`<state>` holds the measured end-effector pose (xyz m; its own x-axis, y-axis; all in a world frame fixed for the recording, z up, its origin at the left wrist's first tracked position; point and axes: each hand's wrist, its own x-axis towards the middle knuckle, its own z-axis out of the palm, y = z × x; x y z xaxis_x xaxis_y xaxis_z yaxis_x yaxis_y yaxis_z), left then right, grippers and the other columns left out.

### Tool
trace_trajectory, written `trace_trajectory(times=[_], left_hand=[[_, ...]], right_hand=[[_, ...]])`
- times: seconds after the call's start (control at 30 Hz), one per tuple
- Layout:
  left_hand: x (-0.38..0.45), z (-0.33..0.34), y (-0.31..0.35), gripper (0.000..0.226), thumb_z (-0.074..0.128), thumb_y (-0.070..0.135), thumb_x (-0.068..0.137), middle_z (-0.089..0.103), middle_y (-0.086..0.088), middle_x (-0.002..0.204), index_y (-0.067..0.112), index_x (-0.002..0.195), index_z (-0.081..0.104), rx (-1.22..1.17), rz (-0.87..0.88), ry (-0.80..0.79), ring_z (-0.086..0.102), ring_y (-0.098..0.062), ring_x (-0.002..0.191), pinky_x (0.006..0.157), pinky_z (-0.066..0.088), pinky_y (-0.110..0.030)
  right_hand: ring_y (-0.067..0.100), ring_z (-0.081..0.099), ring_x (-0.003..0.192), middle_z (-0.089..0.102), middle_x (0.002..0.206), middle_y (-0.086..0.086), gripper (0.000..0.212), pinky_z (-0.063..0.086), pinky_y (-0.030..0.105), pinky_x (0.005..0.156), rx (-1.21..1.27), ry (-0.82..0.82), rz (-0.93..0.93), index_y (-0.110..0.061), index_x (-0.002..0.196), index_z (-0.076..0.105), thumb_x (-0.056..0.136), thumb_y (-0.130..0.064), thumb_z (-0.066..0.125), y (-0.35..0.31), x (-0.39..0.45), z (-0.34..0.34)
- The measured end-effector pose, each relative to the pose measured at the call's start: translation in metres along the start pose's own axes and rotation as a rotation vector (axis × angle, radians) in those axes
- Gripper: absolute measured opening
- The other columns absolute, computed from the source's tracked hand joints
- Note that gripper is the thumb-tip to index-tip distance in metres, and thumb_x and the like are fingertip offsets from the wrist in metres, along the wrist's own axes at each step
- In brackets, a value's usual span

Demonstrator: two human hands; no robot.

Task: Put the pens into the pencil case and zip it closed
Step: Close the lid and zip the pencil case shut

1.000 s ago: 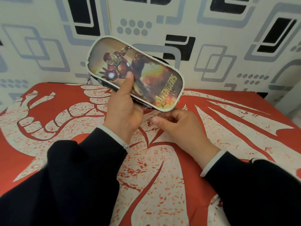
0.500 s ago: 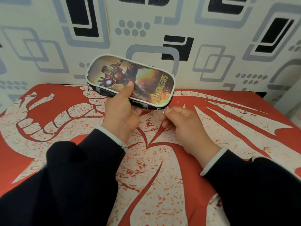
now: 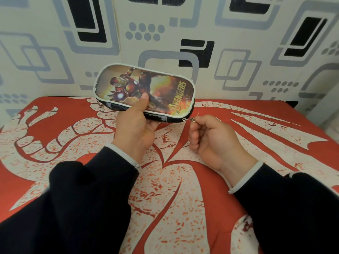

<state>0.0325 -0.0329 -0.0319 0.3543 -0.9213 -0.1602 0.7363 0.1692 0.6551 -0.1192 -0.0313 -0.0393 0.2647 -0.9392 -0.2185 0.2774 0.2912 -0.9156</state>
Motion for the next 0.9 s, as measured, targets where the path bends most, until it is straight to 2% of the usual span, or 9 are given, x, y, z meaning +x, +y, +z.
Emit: trace_trajectory(times=[0.27, 0.33, 0.47, 0.7, 0.8, 0.9], left_hand=[[0.001, -0.001, -0.001, 0.014, 0.06, 0.005, 0.084, 0.076, -0.006, 0.072, 0.012, 0.096, 0.058, 0.033, -0.04, 0.025, 0.073, -0.022, 0.073, 0.056, 0.059, -0.038], [0.0, -0.002, -0.001, 0.015, 0.06, 0.005, 0.084, 0.076, -0.006, 0.073, 0.01, 0.098, 0.059, 0.047, -0.047, 0.024, 0.073, -0.021, 0.072, 0.055, 0.058, -0.036], [0.0, -0.001, -0.002, 0.023, 0.06, 0.007, 0.084, 0.073, -0.011, 0.092, 0.008, 0.107, 0.058, 0.08, -0.064, 0.019, 0.073, -0.022, 0.075, 0.056, 0.058, -0.036], [-0.001, -0.002, -0.009, 0.007, 0.059, 0.005, 0.085, 0.076, -0.006, 0.069, 0.009, 0.089, 0.061, 0.12, -0.084, -0.038, 0.073, -0.02, 0.069, 0.051, 0.057, -0.034], [-0.002, -0.001, -0.01, 0.004, 0.058, 0.006, 0.085, 0.076, -0.005, 0.067, 0.009, 0.087, 0.061, 0.15, -0.093, -0.064, 0.073, -0.019, 0.066, 0.05, 0.057, -0.033], [-0.002, -0.002, -0.01, 0.007, 0.058, 0.007, 0.085, 0.076, -0.006, 0.072, 0.009, 0.09, 0.061, 0.173, -0.114, -0.099, 0.073, -0.02, 0.072, 0.058, 0.06, -0.039]], right_hand=[[0.011, 0.033, 0.039, 0.042, 0.038, -0.003, 0.042, 0.026, 0.024, 0.045, 0.059, 0.078, -0.025, -0.016, 0.041, 0.056, 0.081, -0.021, 0.046, -0.008, 0.002, -0.008], [0.011, 0.033, 0.04, 0.041, 0.038, -0.003, 0.039, 0.026, 0.024, 0.045, 0.065, 0.093, -0.032, -0.016, 0.043, 0.056, 0.081, -0.021, 0.047, -0.01, 0.003, -0.01], [0.011, 0.032, 0.04, 0.041, 0.038, -0.003, 0.036, 0.026, 0.024, 0.045, 0.084, 0.11, -0.039, -0.014, 0.046, 0.055, 0.081, -0.02, 0.046, -0.011, 0.005, -0.012], [0.012, 0.031, 0.04, 0.042, 0.037, -0.002, 0.038, 0.025, 0.024, 0.045, 0.149, 0.178, -0.048, -0.014, 0.044, 0.057, 0.08, -0.019, 0.046, -0.019, 0.009, -0.019], [0.011, 0.032, 0.039, 0.042, 0.038, -0.002, 0.037, 0.026, 0.023, 0.044, 0.164, 0.188, -0.057, -0.014, 0.044, 0.057, 0.08, -0.019, 0.046, -0.021, 0.009, -0.022], [0.011, 0.032, 0.038, 0.043, 0.038, -0.002, 0.036, 0.026, 0.022, 0.043, 0.176, 0.194, -0.071, -0.014, 0.044, 0.057, 0.079, -0.018, 0.046, -0.022, 0.011, -0.025]])
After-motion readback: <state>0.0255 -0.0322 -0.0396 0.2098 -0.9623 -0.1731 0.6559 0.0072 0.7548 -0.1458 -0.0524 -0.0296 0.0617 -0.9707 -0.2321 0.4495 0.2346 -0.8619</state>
